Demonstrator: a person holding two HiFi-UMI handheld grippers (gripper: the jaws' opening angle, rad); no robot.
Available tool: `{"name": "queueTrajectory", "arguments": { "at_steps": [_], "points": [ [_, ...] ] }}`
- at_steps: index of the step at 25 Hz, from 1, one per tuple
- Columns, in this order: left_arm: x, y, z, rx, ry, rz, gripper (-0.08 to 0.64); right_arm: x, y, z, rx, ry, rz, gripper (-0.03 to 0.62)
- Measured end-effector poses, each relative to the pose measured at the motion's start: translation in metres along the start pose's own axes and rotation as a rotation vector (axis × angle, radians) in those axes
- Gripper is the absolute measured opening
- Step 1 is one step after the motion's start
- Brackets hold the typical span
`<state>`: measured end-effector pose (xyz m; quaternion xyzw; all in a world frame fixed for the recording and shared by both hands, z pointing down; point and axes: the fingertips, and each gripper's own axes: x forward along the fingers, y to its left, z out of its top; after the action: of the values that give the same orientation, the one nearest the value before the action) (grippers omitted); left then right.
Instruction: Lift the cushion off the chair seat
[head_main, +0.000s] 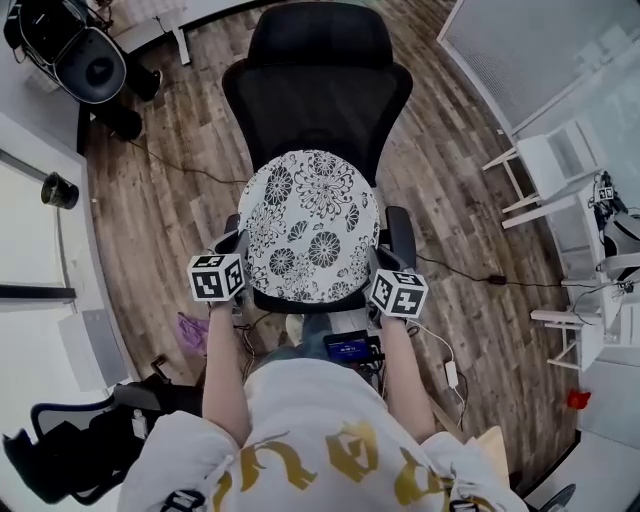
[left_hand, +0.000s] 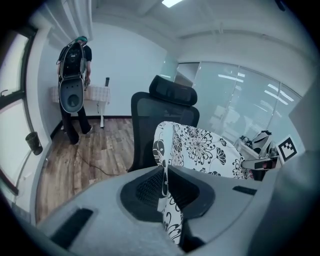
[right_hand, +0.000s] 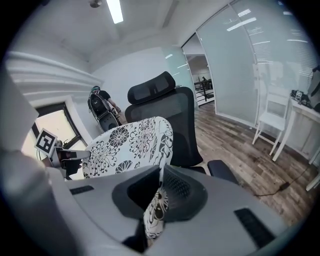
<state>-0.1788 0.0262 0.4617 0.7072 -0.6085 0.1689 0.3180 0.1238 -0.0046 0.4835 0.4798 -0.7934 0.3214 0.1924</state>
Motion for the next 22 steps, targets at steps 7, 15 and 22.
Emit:
{"name": "queueTrajectory", "arguments": {
  "at_steps": [7, 15, 22],
  "points": [
    [-0.005, -0.004, 0.009, 0.014, -0.013, -0.003, 0.021, -0.014, -0.008, 0.005, -0.030, -0.010, -0.045, 0.023],
    [-0.005, -0.002, 0.015, 0.013, -0.013, 0.011, 0.018, -0.019, -0.024, 0.008, -0.027, -0.004, -0.087, 0.021],
    [-0.005, 0.005, 0.007, 0.010, 0.011, 0.033, 0.018, -0.016, -0.031, 0.003, -0.034, 0.023, -0.102, 0.021]
  ]
}}
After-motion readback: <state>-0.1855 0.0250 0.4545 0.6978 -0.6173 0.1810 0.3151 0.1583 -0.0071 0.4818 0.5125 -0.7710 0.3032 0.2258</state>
